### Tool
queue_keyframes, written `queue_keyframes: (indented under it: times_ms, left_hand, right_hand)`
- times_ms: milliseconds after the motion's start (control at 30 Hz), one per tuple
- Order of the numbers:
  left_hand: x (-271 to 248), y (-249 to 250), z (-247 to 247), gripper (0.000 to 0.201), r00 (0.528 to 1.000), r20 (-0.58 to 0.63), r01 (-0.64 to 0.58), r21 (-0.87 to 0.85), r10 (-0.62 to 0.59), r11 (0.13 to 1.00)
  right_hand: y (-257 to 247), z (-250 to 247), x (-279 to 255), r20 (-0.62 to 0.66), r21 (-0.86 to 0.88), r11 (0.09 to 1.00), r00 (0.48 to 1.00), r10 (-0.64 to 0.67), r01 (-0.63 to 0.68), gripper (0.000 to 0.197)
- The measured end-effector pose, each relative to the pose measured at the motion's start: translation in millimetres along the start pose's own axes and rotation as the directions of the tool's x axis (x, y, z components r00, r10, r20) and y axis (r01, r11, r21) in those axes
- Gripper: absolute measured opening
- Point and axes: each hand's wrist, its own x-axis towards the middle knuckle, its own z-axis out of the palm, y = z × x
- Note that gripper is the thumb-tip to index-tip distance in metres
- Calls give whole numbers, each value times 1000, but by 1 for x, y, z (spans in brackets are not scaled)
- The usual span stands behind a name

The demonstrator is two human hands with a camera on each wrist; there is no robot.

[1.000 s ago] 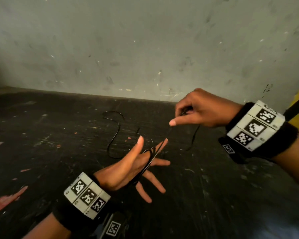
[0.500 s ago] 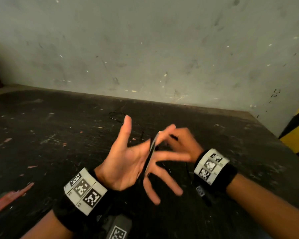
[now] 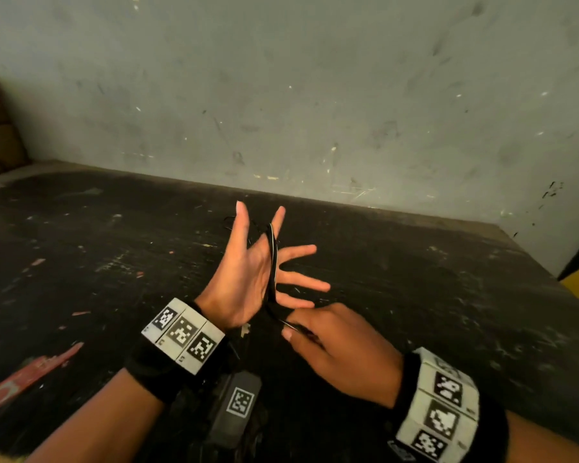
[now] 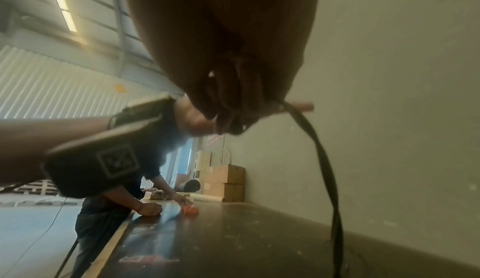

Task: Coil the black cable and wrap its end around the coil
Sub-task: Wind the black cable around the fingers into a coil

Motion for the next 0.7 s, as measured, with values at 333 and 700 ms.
queue_keyframes:
  times_ms: [333,700]
  left_hand:
    - [-12,-25,13,97,945,171,202,359,-277,911]
    - [-28,-6,27,98,843,438,231,233,-314,945]
  right_hand:
    - [-13,-108,11,119,-279,952,988,-97,128,19]
    - [48,-109,35,-191,-115,991,978,-83,62,39]
